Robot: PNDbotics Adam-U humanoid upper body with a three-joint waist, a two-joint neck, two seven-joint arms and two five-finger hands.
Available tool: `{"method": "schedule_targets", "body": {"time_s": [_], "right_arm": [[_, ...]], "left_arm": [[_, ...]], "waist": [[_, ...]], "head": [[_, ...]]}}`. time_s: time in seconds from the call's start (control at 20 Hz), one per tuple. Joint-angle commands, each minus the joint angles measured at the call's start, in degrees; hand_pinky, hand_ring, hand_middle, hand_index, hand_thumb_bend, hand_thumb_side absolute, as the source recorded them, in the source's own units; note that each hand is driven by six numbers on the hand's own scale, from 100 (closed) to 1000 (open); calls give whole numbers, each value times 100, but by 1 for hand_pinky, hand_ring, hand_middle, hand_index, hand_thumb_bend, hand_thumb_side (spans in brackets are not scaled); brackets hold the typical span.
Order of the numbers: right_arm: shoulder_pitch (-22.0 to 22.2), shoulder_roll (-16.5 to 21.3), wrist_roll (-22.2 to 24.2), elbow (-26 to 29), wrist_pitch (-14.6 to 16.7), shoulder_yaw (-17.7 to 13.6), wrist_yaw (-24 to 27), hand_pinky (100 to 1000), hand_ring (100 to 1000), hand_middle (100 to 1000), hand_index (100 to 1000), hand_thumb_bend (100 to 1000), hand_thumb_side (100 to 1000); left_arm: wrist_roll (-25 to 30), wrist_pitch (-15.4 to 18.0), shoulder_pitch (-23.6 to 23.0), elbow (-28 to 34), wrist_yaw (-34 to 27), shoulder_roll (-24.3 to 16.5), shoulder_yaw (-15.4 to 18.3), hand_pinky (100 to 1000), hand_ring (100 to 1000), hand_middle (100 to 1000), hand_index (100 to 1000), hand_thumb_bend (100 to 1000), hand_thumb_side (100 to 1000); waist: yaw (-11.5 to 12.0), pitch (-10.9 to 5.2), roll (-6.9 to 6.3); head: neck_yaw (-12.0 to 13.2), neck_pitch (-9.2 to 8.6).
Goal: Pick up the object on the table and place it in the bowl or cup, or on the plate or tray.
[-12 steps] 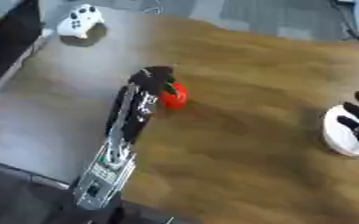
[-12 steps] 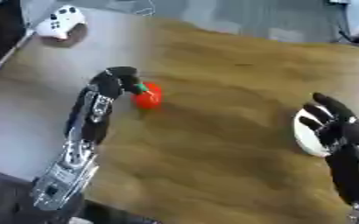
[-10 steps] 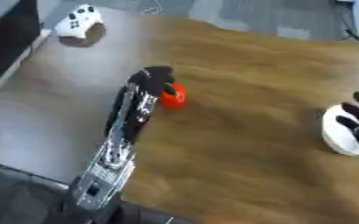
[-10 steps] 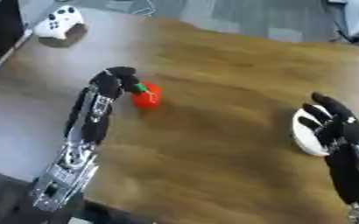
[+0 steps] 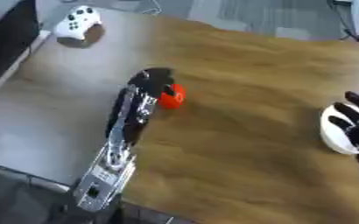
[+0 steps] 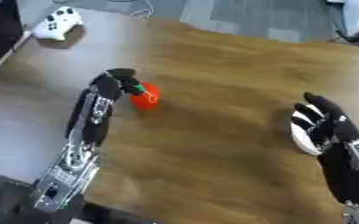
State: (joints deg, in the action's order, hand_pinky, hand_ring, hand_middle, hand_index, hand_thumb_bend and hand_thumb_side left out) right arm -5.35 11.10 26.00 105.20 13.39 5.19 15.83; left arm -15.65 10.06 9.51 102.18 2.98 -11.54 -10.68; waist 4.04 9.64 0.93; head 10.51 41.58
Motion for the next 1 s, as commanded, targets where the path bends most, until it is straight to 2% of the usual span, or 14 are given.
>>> {"method": "schedule_targets", "body": {"time_s": [0.05, 0.3, 0.35, 0.6, 0.75, 1.0], "right_arm": [[-56, 29, 21, 66, 0, -9, 19, 918, 944, 964, 969, 100, 908], [-53, 45, 44, 64, 5, 2, 19, 920, 945, 965, 970, 100, 908], [-49, 52, 52, 64, 7, 7, 18, 920, 945, 965, 970, 100, 908], [-32, 96, 104, 67, 21, 45, 28, 921, 946, 966, 970, 100, 908], [-31, 113, 146, 67, 29, 75, 38, 922, 947, 966, 971, 100, 907], [-33, 141, 201, 73, 49, 110, 52, 923, 948, 967, 971, 100, 908]], "left_arm": [[-27, 2, 42, 73, 44, -20, 52, 655, 530, 540, 721, 557, 867], [-27, -6, 121, 66, 407, -122, 100, 700, 583, 571, 734, 594, 846], [-1, -9, 154, 69, 560, -179, 113, 728, 601, 580, 742, 606, 840], [248, -59, 477, 32, 1564, -554, 200, 753, 630, 601, 756, 631, 827], [391, -75, 738, -42, 2199, -796, 247, 776, 685, 649, 776, 667, 814], [623, -14, 1013, -126, 2897, -1161, 195, 781, 707, 671, 779, 676, 822]], "waist": [[-9, -94, -14], [-25, -87, -17], [-30, -86, -19], [-61, -98, -31], [-101, -101, -25], [-160, -89, -11]], "head": [[-16, 35], [34, 72], [38, 78], [65, 100], [102, 92], [158, 76]]}}
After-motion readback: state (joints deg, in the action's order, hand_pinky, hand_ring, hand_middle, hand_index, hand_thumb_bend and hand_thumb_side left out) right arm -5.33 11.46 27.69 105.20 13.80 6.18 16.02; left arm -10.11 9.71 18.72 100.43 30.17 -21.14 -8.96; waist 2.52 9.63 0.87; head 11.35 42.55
